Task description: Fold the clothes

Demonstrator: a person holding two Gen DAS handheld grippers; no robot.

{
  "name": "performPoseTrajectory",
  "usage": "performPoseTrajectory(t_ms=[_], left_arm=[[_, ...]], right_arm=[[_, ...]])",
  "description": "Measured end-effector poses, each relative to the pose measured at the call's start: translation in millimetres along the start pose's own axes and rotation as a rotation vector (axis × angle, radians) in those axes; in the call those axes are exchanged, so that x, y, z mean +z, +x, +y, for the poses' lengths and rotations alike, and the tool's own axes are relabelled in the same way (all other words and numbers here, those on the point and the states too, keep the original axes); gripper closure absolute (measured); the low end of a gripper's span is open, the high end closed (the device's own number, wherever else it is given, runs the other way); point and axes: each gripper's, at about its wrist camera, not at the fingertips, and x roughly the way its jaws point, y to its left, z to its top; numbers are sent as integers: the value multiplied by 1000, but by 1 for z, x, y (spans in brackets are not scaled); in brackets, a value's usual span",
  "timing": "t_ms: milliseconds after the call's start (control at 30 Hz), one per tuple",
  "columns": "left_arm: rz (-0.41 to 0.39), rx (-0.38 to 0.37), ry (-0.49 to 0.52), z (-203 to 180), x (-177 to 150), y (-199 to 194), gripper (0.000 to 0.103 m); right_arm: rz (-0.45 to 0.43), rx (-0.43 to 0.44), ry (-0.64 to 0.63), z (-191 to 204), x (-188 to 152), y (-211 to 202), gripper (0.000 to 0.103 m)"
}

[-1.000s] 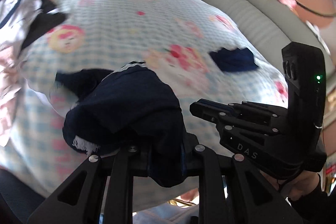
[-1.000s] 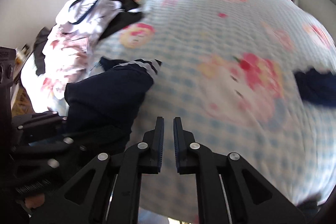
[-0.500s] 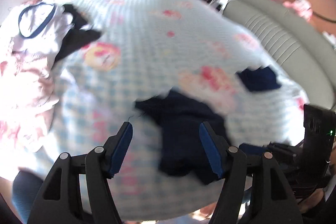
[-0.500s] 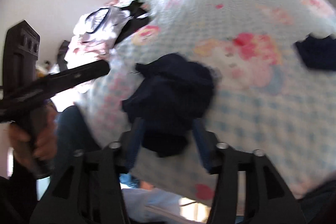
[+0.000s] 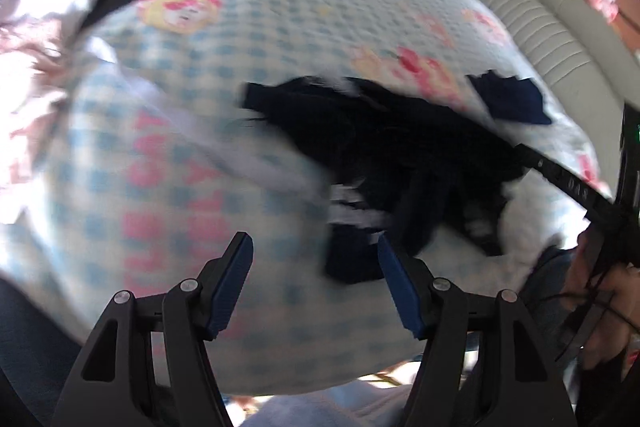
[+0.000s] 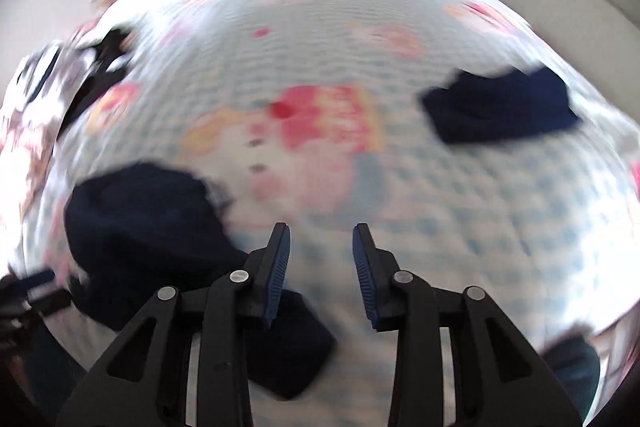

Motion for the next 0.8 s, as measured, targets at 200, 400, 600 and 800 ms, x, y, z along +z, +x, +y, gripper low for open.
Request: performPoseTrajectory(t_ms=[200, 400, 600, 800], left_arm=[[24, -37, -26, -11, -9, 7, 87], [53, -40, -50, -22, -22, 11, 91], [80, -127, -66, -17, -39, 6, 88], [116, -214, -65, -18, -42, 4, 88]], right_arm=[[6, 263, 23, 7, -22, -30, 57], [155, 384, -163, 73, -54, -18, 55], [260, 499, -64, 81, -61, 7, 48], [306, 577, -29, 78, -69, 21, 36]])
